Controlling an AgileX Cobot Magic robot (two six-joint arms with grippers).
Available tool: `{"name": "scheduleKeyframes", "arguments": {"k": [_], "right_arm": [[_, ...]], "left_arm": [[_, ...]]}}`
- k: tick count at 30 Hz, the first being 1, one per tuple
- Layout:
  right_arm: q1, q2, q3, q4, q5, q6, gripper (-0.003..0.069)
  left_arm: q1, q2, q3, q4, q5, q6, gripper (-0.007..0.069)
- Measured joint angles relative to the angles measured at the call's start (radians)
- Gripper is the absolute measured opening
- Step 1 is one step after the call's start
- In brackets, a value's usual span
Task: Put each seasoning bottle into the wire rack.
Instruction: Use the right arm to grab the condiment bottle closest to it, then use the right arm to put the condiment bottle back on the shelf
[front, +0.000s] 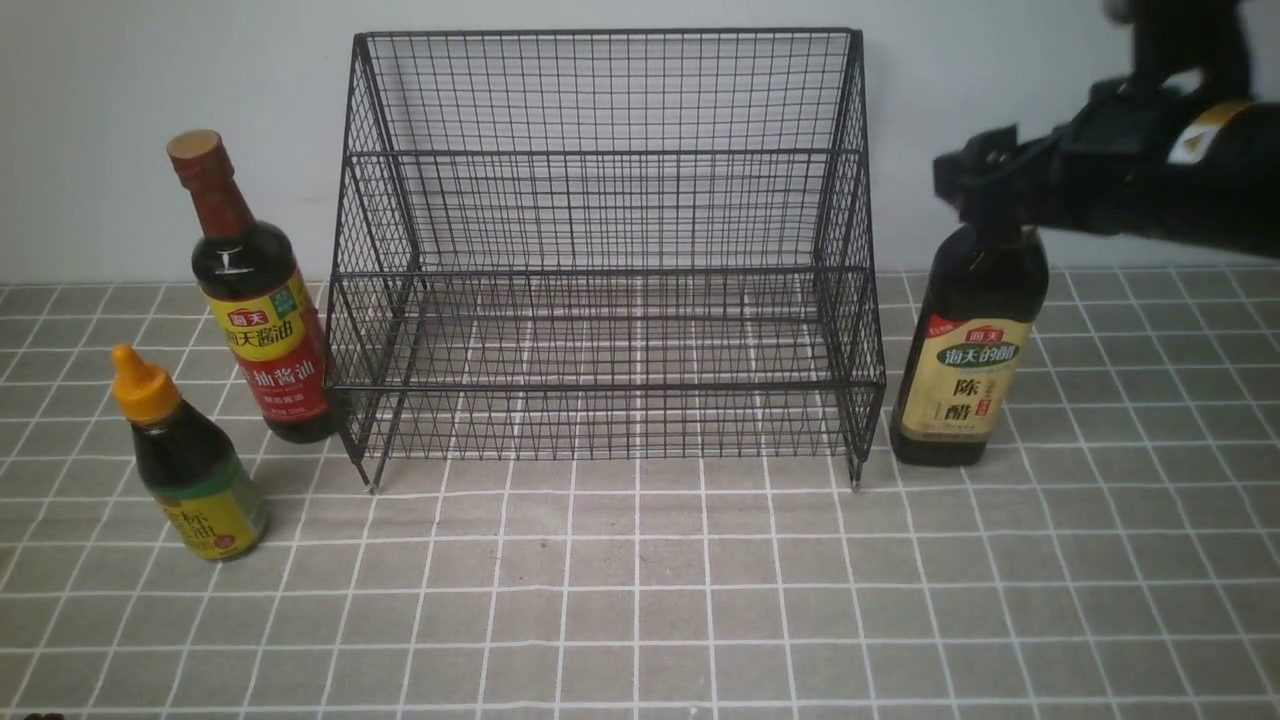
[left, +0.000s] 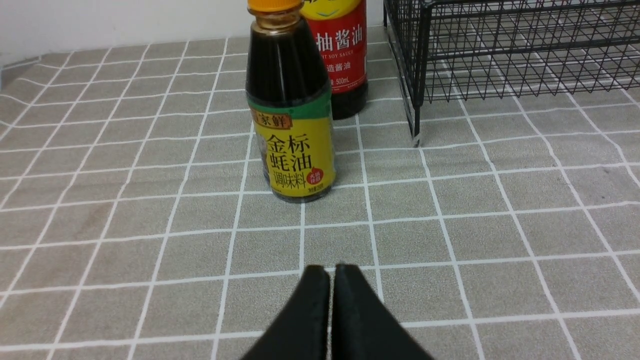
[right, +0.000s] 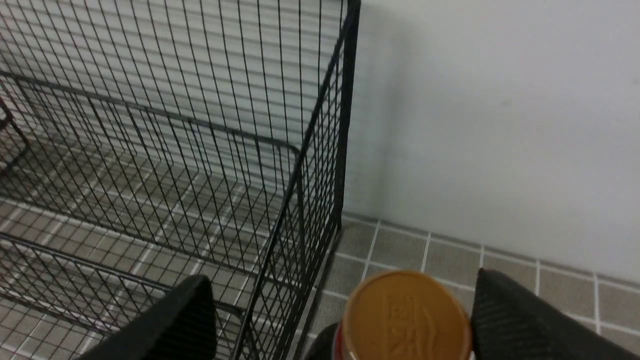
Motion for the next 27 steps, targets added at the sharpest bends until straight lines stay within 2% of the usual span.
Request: {"name": "scheduleKeyframes", "arguments": {"k": [2,5,7,13,20,27], "right_arm": [[-0.001,0.032,0.0,-0.001,0.0,0.033,0.0592],[-0.002,0.044,-0.001,-0.007,0.005,0.053,0.0458],[-0.002,0.044,-0.002,-0.021,0.013,0.056,0.0326],[-0.002,0.038,-0.003,-0.083,0.026,0.076,0.0337],[-0.001,-0.089,0.011,-0.165,0.135,0.074,0.0337],[-0.002,-0.228,-0.058,-0.16,0.151,0.074,0.0337]], "left_arm": [[0.0,0.0,0.0,0.0,0.0,0.0,-0.0007],[0.0,0.0,0.0,0.001,0.0,0.0,-0.0007],[0.0,0.0,0.0,0.001,0.0,0.0,-0.0007],[0.0,0.0,0.0,0.001,0.0,0.0,-0.0007],[0.0,0.0,0.0,0.002,0.0,0.0,-0.0007],[0.0,0.0,0.0,0.002,0.0,0.0,-0.0007]]}}
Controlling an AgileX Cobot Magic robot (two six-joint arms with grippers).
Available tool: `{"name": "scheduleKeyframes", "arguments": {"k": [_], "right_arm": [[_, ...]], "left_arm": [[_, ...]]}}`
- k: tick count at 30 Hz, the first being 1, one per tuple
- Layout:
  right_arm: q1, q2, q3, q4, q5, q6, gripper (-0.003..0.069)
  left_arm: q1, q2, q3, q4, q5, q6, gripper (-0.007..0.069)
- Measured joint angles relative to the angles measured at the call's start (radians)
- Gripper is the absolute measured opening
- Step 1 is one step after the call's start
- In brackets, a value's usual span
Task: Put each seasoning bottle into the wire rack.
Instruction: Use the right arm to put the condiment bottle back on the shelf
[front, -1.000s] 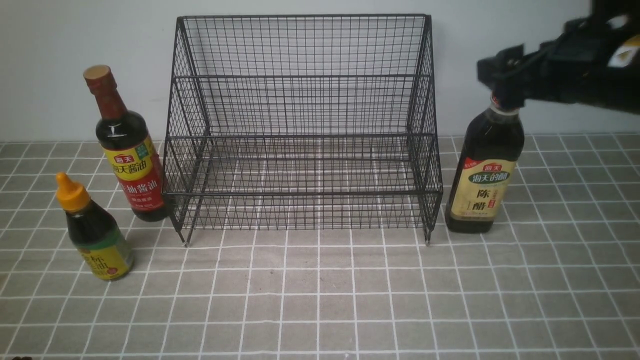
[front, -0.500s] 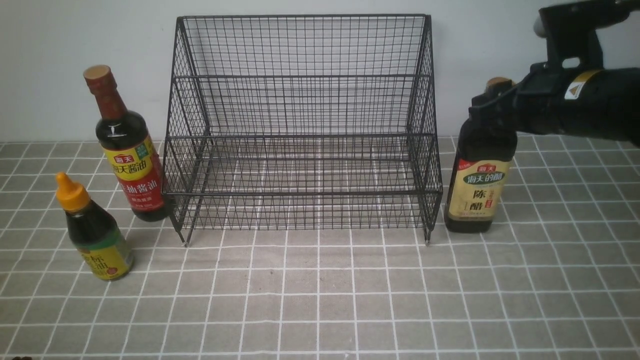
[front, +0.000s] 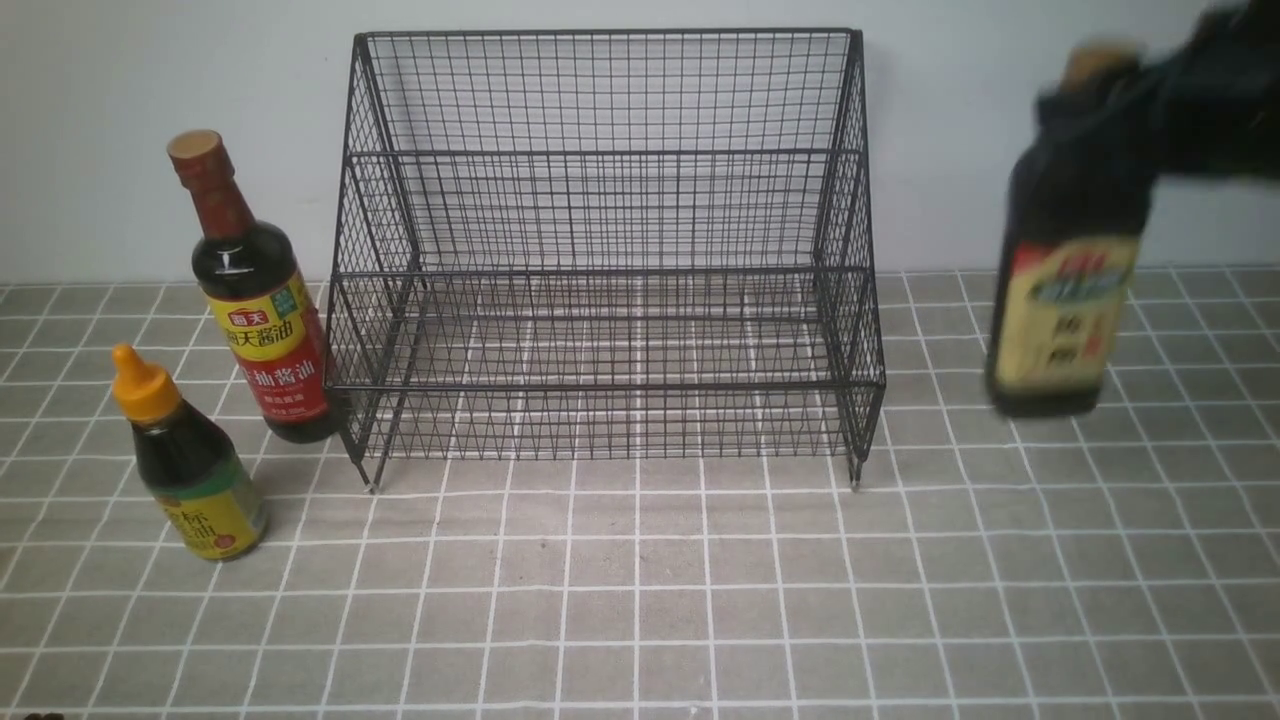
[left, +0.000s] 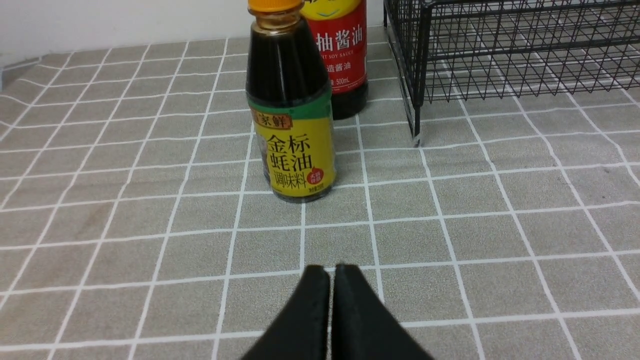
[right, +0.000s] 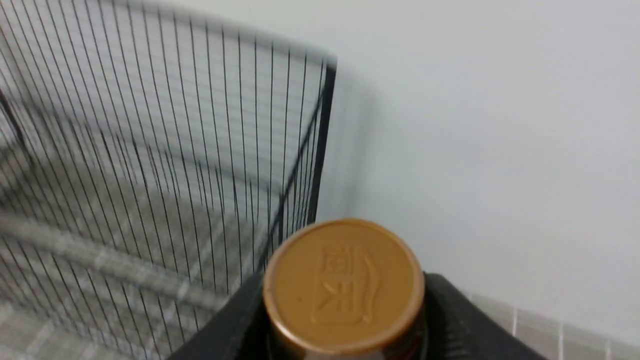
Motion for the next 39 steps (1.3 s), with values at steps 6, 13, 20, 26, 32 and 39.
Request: {"name": "scheduleKeyframes", "arguments": {"k": [6,13,20,26,32,39], "right_arm": [[0.001,-0.028,-0.159,0.11,0.038,0.0,0.0337],[0.079,0.078,-0.318,0.221,0.009,-0.027,0.0337],[0.158,0.23,-0.409,0.231,-0.068,-0.029,0.0337],[0.167,0.375,-0.463,0.232,-0.11,-0.029,0.0337],[0.167,0.47,-0.465,0.228,-0.108,-0.03,0.0337],[0.167,0.579,-0.465,0.221,-0.02,-0.03,0.0337]], "left_arm": [[0.0,0.0,0.0,0.0,0.0,0.0,-0.0007],[0.0,0.0,0.0,0.0,0.0,0.0,-0.0007],[0.0,0.0,0.0,0.001,0.0,0.0,-0.0007],[0.0,0.0,0.0,0.001,0.0,0.0,-0.0007],[0.0,0.0,0.0,0.001,0.0,0.0,-0.0007],[0.0,0.0,0.0,0.001,0.0,0.0,-0.0007]]}}
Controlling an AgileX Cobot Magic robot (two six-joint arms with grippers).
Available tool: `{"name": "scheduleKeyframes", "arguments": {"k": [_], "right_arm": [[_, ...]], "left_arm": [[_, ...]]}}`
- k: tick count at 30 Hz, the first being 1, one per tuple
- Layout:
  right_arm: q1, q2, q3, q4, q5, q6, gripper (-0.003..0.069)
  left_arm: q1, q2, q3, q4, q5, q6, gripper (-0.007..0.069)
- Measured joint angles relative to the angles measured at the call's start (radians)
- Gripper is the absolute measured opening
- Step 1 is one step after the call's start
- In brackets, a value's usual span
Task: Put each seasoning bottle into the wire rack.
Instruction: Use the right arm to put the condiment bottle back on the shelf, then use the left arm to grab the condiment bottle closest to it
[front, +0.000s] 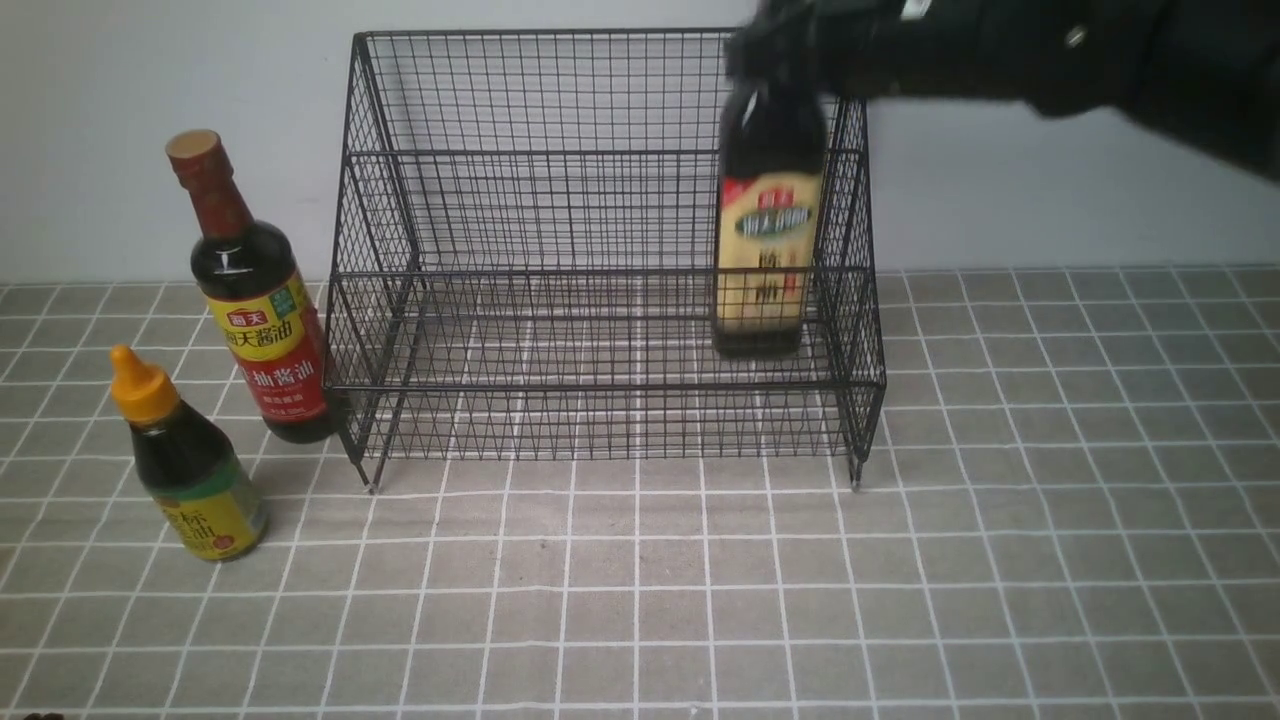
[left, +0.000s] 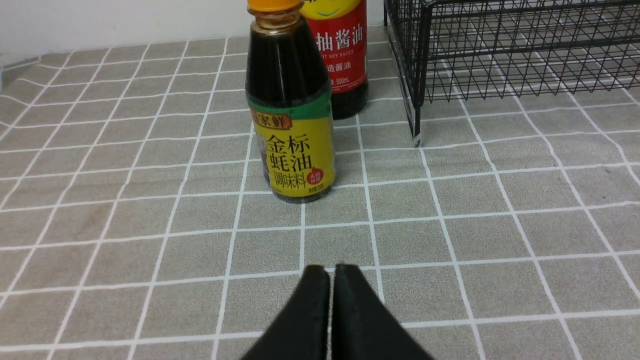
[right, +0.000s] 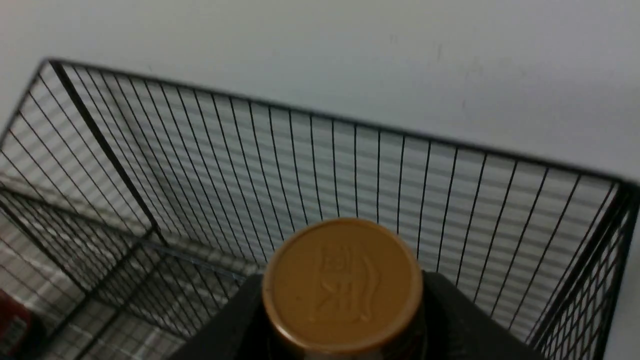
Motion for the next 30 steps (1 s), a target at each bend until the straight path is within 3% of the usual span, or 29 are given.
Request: {"name": "scheduleKeyframes", "arguments": {"k": [9,13,17,22,24,26,30], "right_arm": [[0.001,0.011,-0.01,-0.072,0.002,0.008,0.0337],[0.001,-0.006,-0.01,-0.114,0.009,0.039,0.0397],[0.001,-0.074,-0.012,-0.128,0.027,0.058,0.0532],[0.001,-0.16,-0.013,-0.131,0.129,0.058,0.057],[0.001,-0.208,-0.013,-0.131,0.196,0.058,0.0555],[0.001,-0.301,-0.013,-0.132,0.316,0.058,0.0494],[0.001,-0.471,-0.016,-0.159,0.517,0.068,0.0282]], "left_arm": [[0.0,0.0,0.0,0.0,0.0,0.0,-0.0007],[0.0,0.0,0.0,0.0,0.0,0.0,-0.0007],[0.0,0.0,0.0,0.0,0.0,0.0,-0.0007],[0.0,0.0,0.0,0.0,0.0,0.0,-0.0007],[0.0,0.0,0.0,0.0,0.0,0.0,-0.0007],[0.0,0.0,0.0,0.0,0.0,0.0,-0.0007],[0.0,0.0,0.0,0.0,0.0,0.0,-0.0007]]}}
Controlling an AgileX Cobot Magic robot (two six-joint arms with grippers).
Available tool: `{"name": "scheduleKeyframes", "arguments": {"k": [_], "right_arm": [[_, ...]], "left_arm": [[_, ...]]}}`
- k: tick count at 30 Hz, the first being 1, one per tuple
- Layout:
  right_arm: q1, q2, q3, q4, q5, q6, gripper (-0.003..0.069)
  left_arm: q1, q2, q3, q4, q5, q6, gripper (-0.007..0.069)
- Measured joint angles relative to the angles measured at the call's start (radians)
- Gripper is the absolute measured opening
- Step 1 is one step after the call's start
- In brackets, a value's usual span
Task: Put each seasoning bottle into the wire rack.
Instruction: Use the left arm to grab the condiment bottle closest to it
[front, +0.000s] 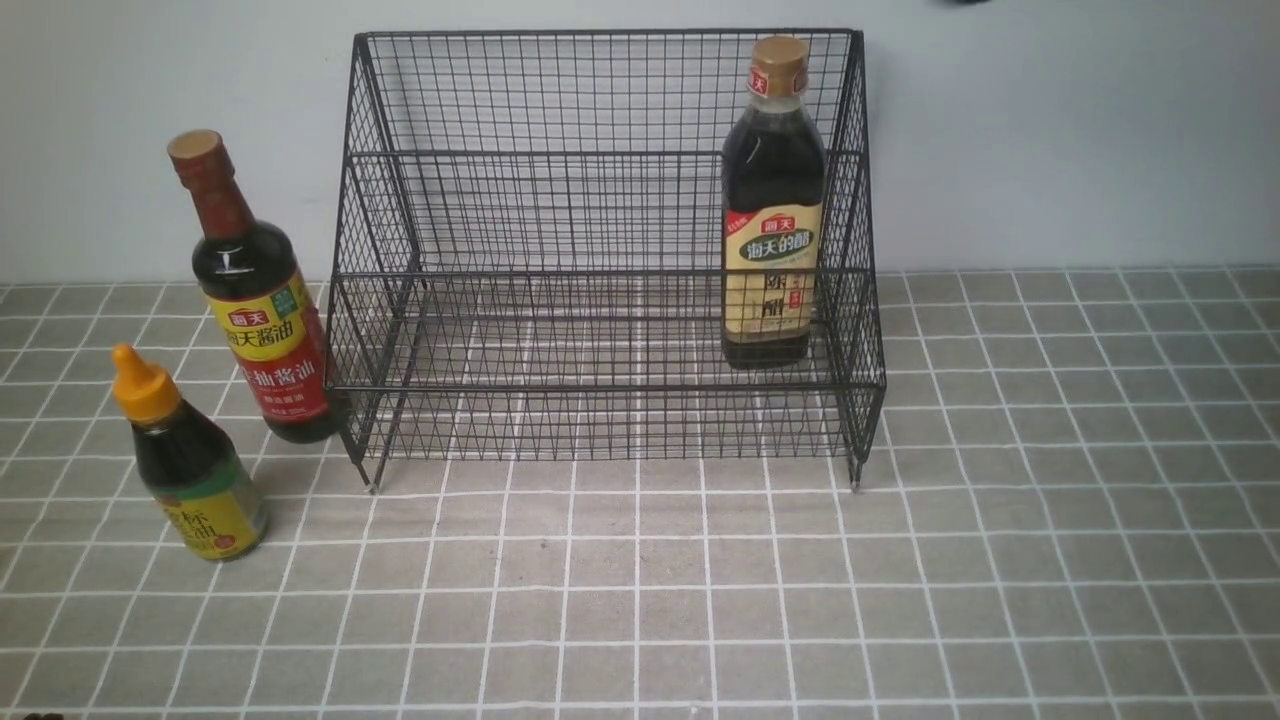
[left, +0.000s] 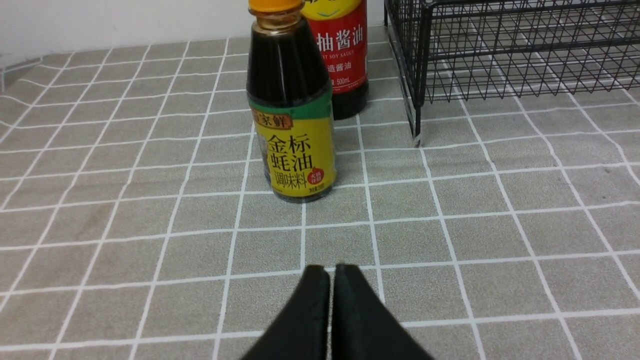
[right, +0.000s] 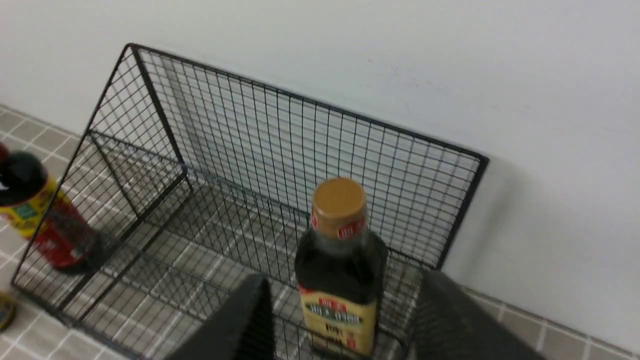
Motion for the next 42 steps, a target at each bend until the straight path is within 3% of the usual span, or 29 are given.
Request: {"name": "scheduleKeyframes", "arguments": {"k": [4,7,13,16,19,26,38,42], "right_arm": [[0.0,-0.216,0.021,-0.053,0.137,0.095,0.0036],[0.0,-0.426,0.132,-0.081,0.092,0.163,-0.0005],[0.0,-0.796,0.486,-0.087,-0.169,0.239,-0.0012],[0.0,-1.031,0.764,-0.088,-0.429,0.272,-0.0012],[0.0,-1.199,0.949,-0.08,-0.563,0.315,-0.0012],[0.0,-1.398,1.146,-0.125,-0.593,0.344,-0.0012],[-0.001,-1.405,1.324,-0.339,-0.588,0.328,-0.0012],[-0.101,-1.405,1.44,-0.336,-0.594,0.35,-0.0012]], "left_arm": [[0.0,0.0,0.0,0.0,0.0,0.0,-0.0007],[0.0,0.0,0.0,0.0,0.0,0.0,-0.0007],[0.0,0.0,0.0,0.0,0.0,0.0,-0.0007],[0.0,0.0,0.0,0.0,0.0,0.0,-0.0007],[0.0,0.0,0.0,0.0,0.0,0.0,-0.0007],[0.0,0.0,0.0,0.0,0.0,0.0,-0.0007],[0.0,0.0,0.0,0.0,0.0,0.0,-0.0007],[0.0,0.0,0.0,0.0,0.0,0.0,-0.0007]]}}
